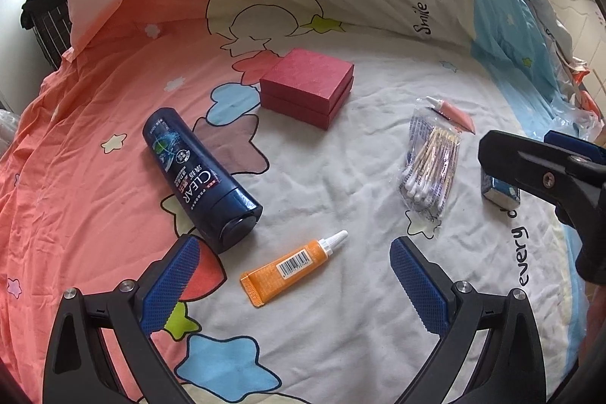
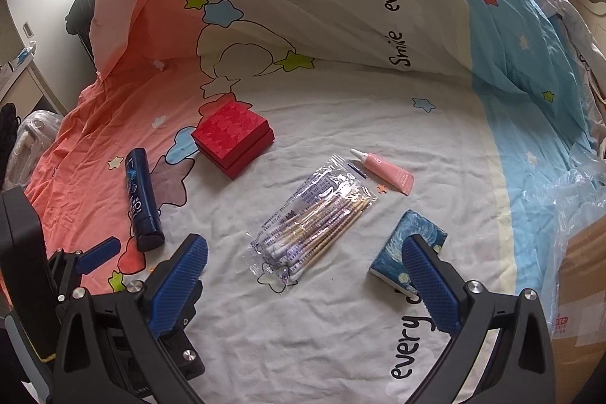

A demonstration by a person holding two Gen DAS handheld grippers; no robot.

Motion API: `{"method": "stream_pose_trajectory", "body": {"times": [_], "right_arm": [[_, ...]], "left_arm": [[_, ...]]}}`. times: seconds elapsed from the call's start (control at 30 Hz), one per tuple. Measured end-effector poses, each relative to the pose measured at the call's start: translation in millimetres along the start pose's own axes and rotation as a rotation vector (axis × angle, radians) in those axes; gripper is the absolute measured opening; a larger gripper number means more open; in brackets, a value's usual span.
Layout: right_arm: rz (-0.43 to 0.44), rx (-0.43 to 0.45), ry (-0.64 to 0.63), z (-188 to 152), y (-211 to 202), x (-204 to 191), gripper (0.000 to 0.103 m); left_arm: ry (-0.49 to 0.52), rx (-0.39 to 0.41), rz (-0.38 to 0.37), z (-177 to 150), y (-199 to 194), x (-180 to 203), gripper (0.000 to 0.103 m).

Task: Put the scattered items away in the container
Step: 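Move both grippers toward the scattered items on the duvet, then grasp the orange tube with the left gripper while the right grasps the cotton swab bag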

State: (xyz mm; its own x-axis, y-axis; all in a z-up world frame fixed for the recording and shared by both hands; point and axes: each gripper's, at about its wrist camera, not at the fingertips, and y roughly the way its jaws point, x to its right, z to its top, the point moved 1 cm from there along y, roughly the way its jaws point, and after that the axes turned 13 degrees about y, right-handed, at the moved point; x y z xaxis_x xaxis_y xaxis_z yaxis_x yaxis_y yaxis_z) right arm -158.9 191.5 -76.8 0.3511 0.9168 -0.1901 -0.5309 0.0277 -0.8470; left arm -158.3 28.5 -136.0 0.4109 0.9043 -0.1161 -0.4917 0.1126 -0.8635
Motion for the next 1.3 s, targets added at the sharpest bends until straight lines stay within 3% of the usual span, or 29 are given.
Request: {"method": "stream_pose_trajectory", "body": {"times": [0.27, 0.5, 0.7, 0.9, 1.1, 1.23, 1.3], "right_arm": [[0.002, -0.057, 0.011, 11.4, 24.7, -3.3, 0.103], [-0.014, -0.097, 0.019, 11.9, 48.5, -7.3, 0.103], [-0.079, -0.151, 0.029, 10.4, 71.6, -5.9, 0.103], [-0.083, -0.171, 0.057, 9.6, 84.0, 2.2, 0.102], [-0.063, -0.215, 0.064, 5.9, 97.8, 1.9, 0.088], [-0.073, -0.199, 0.035, 2.4, 99.4, -0.8, 0.087], [-0.078, -0.19, 0.031, 2.5, 99.0, 0.1, 0.081]], "left_arm": [[0.026, -0.029, -0.018, 0.3, 15.4, 0.9, 0.102], [0.043, -0.062, 0.0, -6.9, 26.3, -3.3, 0.09], [0.045, -0.086, -0.022, -9.6, 33.4, -4.3, 0.077], [0.072, -0.072, -0.041, -7.1, 31.7, -0.1, 0.065], [0.106, -0.06, -0.079, -4.6, 28.5, 3.3, 0.048], [0.121, -0.053, -0.099, -3.3, 26.8, 4.3, 0.035], [0.125, -0.053, -0.104, -2.4, 26.7, 4.0, 0.031]]}}
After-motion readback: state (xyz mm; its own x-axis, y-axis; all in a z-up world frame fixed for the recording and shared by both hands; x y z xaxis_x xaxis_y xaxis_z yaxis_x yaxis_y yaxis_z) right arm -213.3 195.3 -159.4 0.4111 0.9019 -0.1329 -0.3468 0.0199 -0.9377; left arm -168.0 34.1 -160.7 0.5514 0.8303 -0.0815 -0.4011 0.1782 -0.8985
